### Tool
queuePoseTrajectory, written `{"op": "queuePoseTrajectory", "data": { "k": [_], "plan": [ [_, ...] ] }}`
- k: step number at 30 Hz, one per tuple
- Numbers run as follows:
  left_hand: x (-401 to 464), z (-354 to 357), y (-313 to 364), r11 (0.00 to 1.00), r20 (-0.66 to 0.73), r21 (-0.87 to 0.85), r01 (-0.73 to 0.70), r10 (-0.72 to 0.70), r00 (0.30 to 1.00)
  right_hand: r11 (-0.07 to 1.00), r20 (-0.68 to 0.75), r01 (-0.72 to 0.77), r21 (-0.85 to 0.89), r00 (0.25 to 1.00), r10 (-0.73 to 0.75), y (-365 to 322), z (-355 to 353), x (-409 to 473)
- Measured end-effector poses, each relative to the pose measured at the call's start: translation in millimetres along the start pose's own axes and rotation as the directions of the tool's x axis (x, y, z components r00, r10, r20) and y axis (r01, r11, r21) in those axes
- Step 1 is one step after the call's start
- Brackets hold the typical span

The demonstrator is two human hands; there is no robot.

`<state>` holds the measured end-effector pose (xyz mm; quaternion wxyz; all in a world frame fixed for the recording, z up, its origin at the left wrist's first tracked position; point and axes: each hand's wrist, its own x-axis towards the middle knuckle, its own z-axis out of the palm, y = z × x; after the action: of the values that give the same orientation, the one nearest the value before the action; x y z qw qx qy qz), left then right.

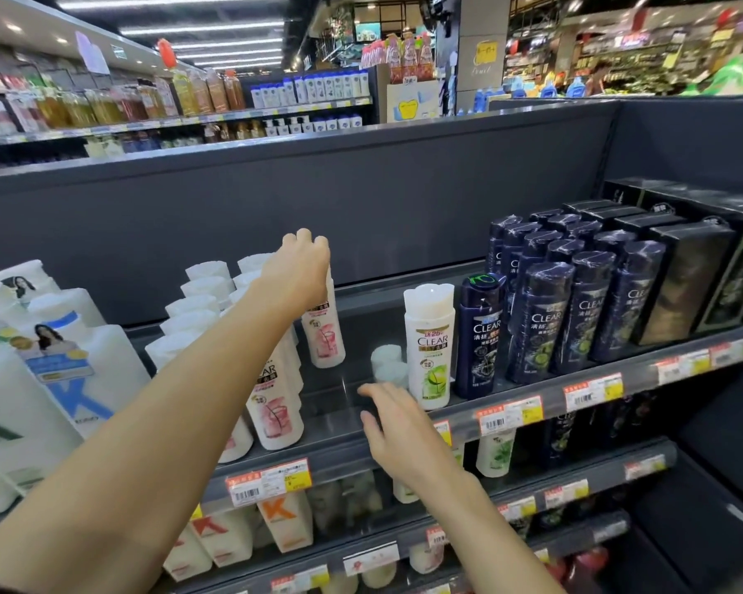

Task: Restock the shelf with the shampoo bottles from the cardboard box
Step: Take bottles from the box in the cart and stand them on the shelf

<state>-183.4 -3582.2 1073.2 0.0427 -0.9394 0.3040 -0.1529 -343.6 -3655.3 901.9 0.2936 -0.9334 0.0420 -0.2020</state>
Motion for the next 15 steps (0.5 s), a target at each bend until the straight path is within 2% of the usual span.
{"op": "queuePoseTrajectory", "data": {
  "k": [2,4,7,9,11,13,15],
  "plan": [
    [-8,-13,9,0.999,-0.054,0.014,-0.029,0.029,0.998,0.999,0.012,0.007,0.045,1.000,-0.008,-6,-9,-7],
    [-25,-35,26,0.995,-0.165,-0.023,-0.098,0.093,0.982,0.994,0.009,-0.025,0.111,1.000,0.024,-10,-20,-18],
    [-64,-61,64,0.927,-0.434,-0.245,-0.284,0.157,0.887,0.974,-0.044,-0.101,0.204,0.993,0.113,-9,-43,-43],
    [-94,-65,96,0.769,-0.562,-0.415,-0.487,0.204,0.802,0.954,-0.091,-0.180,0.242,0.974,0.207,-4,-65,-69],
    [-122,-59,135,0.516,-0.602,-0.563,-0.646,0.279,0.748,0.923,-0.152,-0.275,0.267,0.934,0.322,7,-90,-104],
    [-150,-48,179,0.261,-0.590,-0.691,-0.674,0.336,0.734,0.892,-0.254,-0.369,0.260,0.865,0.432,22,-116,-149],
    [-177,-35,224,0.063,-0.545,-0.786,-0.615,0.399,0.737,0.853,-0.346,-0.464,0.238,0.781,0.521,39,-139,-199]
  ]
}}
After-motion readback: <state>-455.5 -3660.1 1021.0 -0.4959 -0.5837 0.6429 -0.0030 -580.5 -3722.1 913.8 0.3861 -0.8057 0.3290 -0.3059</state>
